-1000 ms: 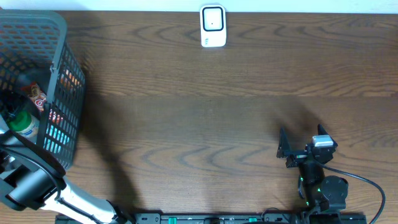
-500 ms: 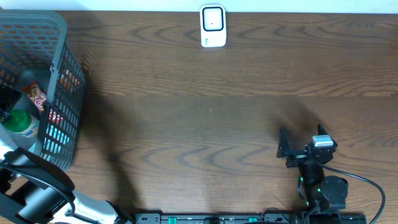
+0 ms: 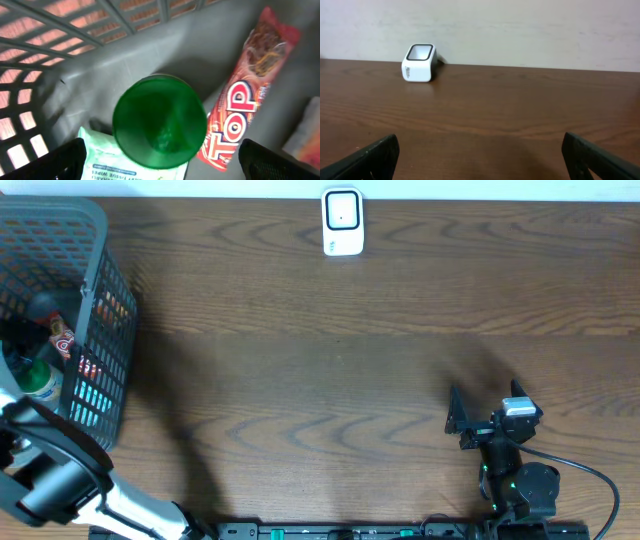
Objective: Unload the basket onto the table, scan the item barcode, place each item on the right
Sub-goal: 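Grasp the green-capped bottle with the left gripper and lift it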
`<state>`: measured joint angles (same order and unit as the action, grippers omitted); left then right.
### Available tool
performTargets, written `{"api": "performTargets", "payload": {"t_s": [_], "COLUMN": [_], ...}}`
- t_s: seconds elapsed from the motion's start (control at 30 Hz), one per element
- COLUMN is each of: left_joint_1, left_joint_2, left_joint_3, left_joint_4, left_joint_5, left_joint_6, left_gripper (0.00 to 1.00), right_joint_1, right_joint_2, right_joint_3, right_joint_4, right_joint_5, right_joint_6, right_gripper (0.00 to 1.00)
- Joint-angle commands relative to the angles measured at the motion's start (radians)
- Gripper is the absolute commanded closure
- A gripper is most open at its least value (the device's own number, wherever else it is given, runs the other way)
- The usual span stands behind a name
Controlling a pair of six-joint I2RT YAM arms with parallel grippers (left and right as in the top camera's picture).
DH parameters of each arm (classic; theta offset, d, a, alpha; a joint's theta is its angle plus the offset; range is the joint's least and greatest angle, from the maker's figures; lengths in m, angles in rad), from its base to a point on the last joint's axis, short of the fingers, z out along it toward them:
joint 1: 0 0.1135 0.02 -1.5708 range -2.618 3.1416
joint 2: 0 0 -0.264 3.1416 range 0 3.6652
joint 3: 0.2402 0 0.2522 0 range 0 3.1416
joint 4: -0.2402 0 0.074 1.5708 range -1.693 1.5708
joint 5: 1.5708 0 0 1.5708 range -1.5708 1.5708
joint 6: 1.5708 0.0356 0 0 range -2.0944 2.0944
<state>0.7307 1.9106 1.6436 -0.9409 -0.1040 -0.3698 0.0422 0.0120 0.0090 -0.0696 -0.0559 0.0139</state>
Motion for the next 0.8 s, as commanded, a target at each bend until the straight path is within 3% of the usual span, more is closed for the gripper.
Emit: {"api": "performTargets", "payload": {"t_s": [0.0, 0.33, 0.77], "left_joint_1": [0.0, 0.0, 0.004], "left_joint_2": [0.035, 0.055, 0.106], "left_joint_3": [-0.016, -0.024, -0.095], "left_joint_4": [-0.005, 0.004, 0.129], "left_joint_5": [-0.029, -0.063, -0.063], "left_joint_6": [-0.007, -0.006, -0.006], "left_gripper": [0.02, 0.02, 0.02], "right_joint_1": [-0.009, -0.009, -0.009], "right_joint_2": [-0.005, -0.005, -0.005], "right_joint_3": [-0.003, -0.003, -0.003], "right_joint_4": [-0.001, -0.001, -0.001], "right_joint_5": [-0.002, -0.002, -0.002], "right_joint_6": [0.0, 0.0, 0.0], "right_gripper": [0.01, 0.01, 0.01]}}
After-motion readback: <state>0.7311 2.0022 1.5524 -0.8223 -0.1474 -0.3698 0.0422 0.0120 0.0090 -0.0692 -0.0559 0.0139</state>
